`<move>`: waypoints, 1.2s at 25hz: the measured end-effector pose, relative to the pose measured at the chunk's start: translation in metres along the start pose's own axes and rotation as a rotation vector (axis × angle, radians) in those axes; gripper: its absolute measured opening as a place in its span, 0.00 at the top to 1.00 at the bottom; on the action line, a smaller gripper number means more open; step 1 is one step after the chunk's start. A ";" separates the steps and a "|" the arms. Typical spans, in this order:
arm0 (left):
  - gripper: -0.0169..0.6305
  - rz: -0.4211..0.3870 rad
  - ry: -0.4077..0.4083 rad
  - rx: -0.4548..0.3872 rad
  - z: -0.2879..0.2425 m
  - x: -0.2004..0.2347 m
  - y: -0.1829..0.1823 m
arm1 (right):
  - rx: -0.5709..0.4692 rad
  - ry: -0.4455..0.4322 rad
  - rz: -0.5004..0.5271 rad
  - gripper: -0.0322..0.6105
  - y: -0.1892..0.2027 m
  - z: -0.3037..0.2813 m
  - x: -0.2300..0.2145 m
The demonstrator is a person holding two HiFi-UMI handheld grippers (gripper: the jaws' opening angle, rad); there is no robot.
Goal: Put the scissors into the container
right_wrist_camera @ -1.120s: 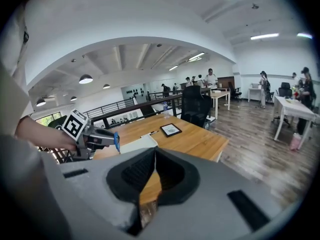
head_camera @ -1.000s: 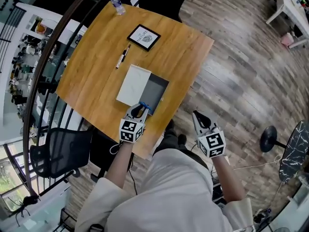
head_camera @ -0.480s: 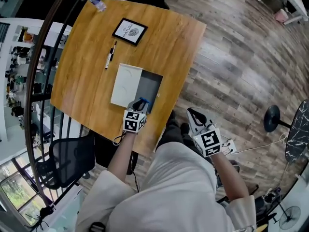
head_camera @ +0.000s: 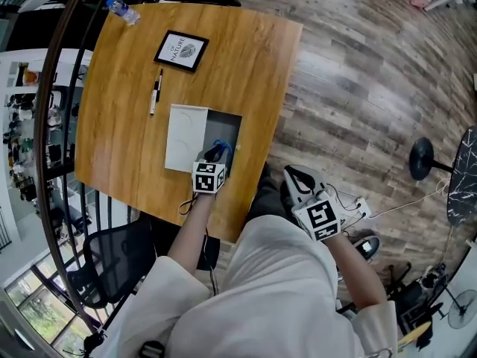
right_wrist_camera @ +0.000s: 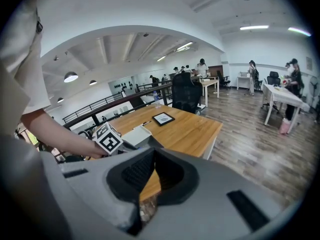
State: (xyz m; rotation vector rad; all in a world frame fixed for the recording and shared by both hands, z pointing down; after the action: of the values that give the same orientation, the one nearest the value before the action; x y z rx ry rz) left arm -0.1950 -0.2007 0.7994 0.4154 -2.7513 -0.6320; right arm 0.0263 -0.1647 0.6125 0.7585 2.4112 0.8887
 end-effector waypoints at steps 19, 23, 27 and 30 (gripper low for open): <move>0.85 0.023 -0.010 0.119 -0.049 0.012 0.003 | 0.012 0.075 -0.060 0.95 0.012 -0.008 -0.008; 0.82 0.026 0.005 0.112 -0.046 0.009 0.000 | 0.011 0.081 -0.056 0.95 0.012 -0.005 -0.005; 0.82 0.020 0.013 0.082 -0.037 0.003 -0.006 | 0.007 0.089 -0.041 0.95 0.010 0.000 -0.004; 0.82 0.018 0.010 0.047 -0.024 -0.002 -0.012 | -0.003 0.096 -0.030 0.95 0.007 0.006 -0.004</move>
State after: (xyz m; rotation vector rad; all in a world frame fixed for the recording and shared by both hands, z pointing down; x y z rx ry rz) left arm -0.1829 -0.2192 0.8142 0.4032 -2.7616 -0.5606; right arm 0.0347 -0.1602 0.6139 0.6917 2.4974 0.9365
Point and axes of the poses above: the fingertips, and each gripper's own axes: z backward along the fingers, x to its left, y out of its underside, the point moved 3 cm from there along z, backward along the fingers, and after that the axes turned 6 degrees about x, right-handed, at the moved point
